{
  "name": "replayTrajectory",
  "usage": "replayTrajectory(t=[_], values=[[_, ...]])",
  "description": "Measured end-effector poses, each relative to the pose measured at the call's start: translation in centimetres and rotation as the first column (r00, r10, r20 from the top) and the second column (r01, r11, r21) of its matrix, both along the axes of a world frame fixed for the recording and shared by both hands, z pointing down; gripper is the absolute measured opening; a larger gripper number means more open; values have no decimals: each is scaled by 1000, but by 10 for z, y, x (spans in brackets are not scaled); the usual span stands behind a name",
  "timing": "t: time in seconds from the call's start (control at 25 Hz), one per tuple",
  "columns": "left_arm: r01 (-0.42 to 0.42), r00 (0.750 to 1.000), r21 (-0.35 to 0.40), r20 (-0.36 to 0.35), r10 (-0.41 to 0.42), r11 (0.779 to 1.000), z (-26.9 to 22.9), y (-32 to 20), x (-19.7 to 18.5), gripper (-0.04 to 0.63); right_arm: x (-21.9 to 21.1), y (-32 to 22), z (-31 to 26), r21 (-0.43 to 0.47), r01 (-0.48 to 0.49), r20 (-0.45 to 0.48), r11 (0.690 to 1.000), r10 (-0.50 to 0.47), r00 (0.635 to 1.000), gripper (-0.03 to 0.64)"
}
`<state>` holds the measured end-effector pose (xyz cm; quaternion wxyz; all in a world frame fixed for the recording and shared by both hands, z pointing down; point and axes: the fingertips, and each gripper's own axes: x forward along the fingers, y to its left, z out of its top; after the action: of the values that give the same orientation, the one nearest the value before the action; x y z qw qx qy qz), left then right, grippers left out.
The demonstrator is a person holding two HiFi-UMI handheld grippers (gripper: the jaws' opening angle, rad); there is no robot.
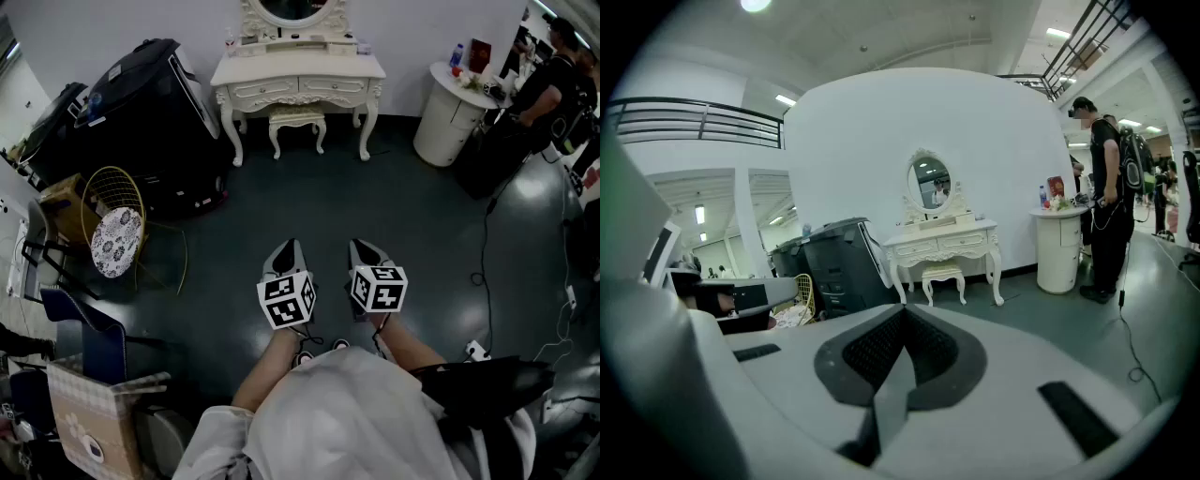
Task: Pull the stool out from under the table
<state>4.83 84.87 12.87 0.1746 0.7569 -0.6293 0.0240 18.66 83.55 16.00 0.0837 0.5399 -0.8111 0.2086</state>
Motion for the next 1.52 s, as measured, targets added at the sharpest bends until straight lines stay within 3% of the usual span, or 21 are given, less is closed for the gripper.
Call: replayTrajectory(t=[0.64,0.96,1.52], values=[[-36,999,-2,13,36,999,-1,0,-43,9,-32,-1,3,-21,-55,13,998,55,998,-2],[-41,999,-49,32,43,998,20,-6,-53,9,-29,-6,27,-81,-73,3,994,74,997,-2],[-38,998,-46,42,40,998,16,-121,-44,9,-28,-120,28,-96,-65,-7,993,64,998,0]])
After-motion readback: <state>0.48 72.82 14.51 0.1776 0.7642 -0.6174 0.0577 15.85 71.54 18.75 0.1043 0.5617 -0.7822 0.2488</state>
